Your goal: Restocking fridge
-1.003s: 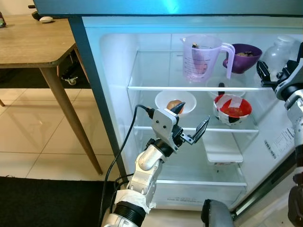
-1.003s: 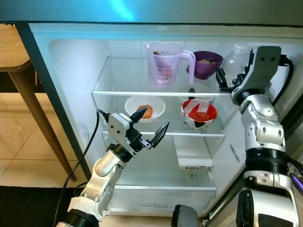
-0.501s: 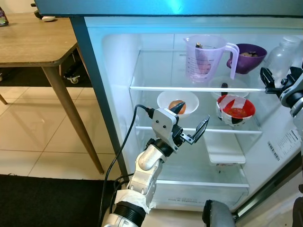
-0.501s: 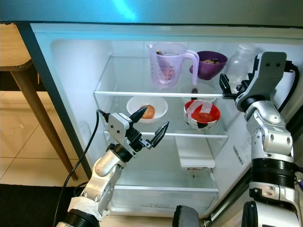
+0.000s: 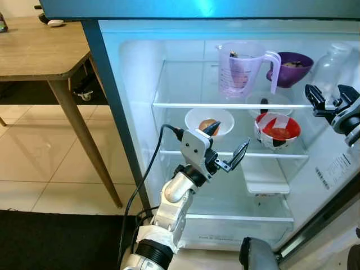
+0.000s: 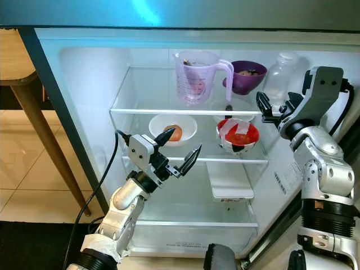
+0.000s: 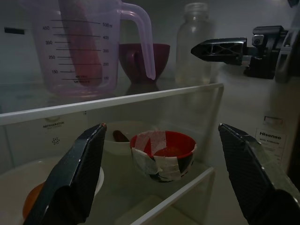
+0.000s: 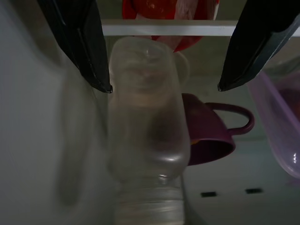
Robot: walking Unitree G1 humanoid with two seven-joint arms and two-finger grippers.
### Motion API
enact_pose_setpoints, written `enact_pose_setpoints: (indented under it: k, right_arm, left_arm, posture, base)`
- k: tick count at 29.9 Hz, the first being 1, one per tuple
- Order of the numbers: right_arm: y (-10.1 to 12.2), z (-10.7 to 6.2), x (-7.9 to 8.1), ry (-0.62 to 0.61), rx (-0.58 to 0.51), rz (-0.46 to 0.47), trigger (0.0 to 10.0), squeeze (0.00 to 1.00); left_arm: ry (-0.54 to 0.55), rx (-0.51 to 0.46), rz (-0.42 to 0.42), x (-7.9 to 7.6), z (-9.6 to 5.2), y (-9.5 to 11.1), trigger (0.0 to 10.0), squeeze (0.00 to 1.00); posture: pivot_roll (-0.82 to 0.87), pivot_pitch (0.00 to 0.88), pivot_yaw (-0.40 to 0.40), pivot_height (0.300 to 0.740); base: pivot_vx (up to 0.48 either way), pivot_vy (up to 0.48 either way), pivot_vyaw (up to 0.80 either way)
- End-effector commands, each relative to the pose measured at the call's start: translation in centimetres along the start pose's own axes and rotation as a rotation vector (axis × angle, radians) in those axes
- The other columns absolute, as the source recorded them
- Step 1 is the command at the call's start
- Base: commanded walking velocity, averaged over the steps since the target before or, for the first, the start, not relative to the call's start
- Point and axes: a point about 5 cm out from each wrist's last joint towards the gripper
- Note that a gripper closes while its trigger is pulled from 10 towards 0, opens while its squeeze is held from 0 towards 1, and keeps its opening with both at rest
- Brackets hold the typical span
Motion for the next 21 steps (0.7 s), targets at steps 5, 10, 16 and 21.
enact_pose_setpoints:
  k: [5,10,16,21]
  right_arm:
    - [0.0,0.3,1.2,-0.032,-0.054,0.056,10.0,0.0]
    - [-0.3,0.5,1.9,-0.032,-0.06,0.08,10.0,0.0]
    - [-0.5,0.8,3.6,-0.043,-0.118,0.148,10.0,0.0]
    - [-0.7,0.8,4.9,-0.059,-0.153,0.141,10.0,0.0]
  left_arm:
    - [-0.007,-0.014,-0.019,-0.4,0.1,0.2,10.0,0.0]
    - [-0.007,-0.014,-0.018,-0.4,0.1,0.2,10.0,0.0]
    - [-0.008,-0.012,-0.019,-0.5,0.0,0.1,10.0,0.0]
    - [-0.007,-0.014,-0.019,-0.5,0.1,0.1,10.0,0.0]
  posture:
    - [-0.05,0.0,0.011,0.385]
    - [-0.05,0.0,0.01,0.385]
    - [-0.05,0.0,0.012,0.385]
    - [-0.05,0.0,0.009,0.385]
  base:
    - [0.0,0.0,0.0]
    - [0.0,0.0,0.0]
    - [0.0,0.0,0.0]
    - [0.0,0.0,0.0]
Point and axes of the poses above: a point about 5 cm out from each wrist's last joint towards the gripper, its own z axis pointing out of the wrist towards the gripper, its own y axis along the axis of the wrist's last joint, x = y × z, and after that the axes turned 8 degrees about z, right-handed
